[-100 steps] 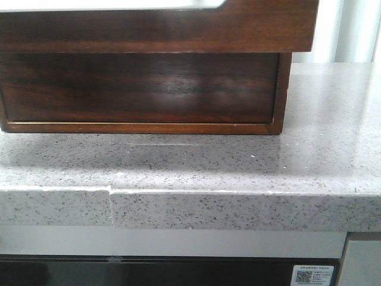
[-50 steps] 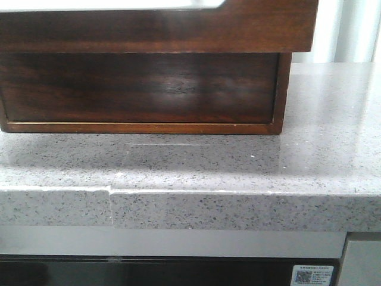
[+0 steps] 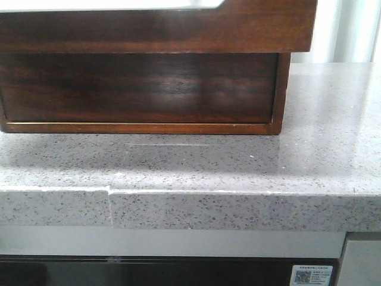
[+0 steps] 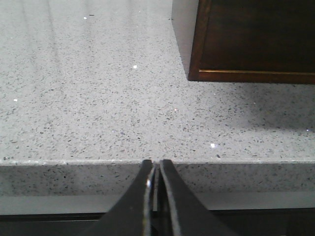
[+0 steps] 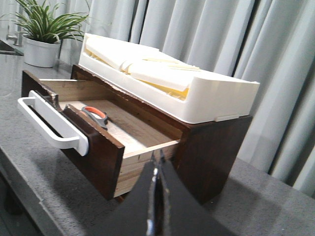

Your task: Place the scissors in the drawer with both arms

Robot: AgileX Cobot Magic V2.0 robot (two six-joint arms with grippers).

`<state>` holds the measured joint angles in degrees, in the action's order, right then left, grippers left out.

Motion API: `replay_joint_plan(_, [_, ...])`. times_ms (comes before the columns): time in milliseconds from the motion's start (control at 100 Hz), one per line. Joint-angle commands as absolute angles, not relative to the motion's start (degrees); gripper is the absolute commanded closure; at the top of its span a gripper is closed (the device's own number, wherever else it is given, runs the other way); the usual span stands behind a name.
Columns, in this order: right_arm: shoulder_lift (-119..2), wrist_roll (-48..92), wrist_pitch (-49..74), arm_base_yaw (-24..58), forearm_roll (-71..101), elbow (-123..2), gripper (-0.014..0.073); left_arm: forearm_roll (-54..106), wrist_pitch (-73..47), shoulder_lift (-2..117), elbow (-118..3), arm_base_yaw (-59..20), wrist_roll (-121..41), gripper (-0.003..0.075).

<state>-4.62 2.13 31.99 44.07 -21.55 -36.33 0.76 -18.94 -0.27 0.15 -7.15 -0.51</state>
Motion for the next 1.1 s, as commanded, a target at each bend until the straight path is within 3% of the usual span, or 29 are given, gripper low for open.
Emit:
replay_joint_plan(0, [-5.58, 1.88, 26.19, 43.64, -24.29, -36.25, 0.0644, 1.26, -17.16, -2.08, 1.41, -7.53, 0.0, 0.0739])
replay_joint_plan(130, [-5.58, -2.1, 25.06, 41.44, -25.63, -32.22, 0.0647, 1.26, -17.16, -2.08, 1.41, -7.53, 0.0, 0.0739])
replay_joint_plan(320, [-5.58, -20.72, 24.06, 31.97, -18.92, -22.03, 0.0647, 1.26, -17.16, -2.08, 1.41, -7.53, 0.0, 0.0739])
replay_joint_plan(630, [-5.47, -20.73, 13.34, 16.56, -13.14, -9.04, 0.0647, 1.26, -17.16, -2.08, 1.41, -7.53, 0.0, 0.0739])
replay_joint_plan(1090, [-5.26, -20.73, 12.0, 12.42, -11.87, -0.37, 0.0647, 1.26, -17.16, -2.08, 1.41, -7.53, 0.0, 0.0739])
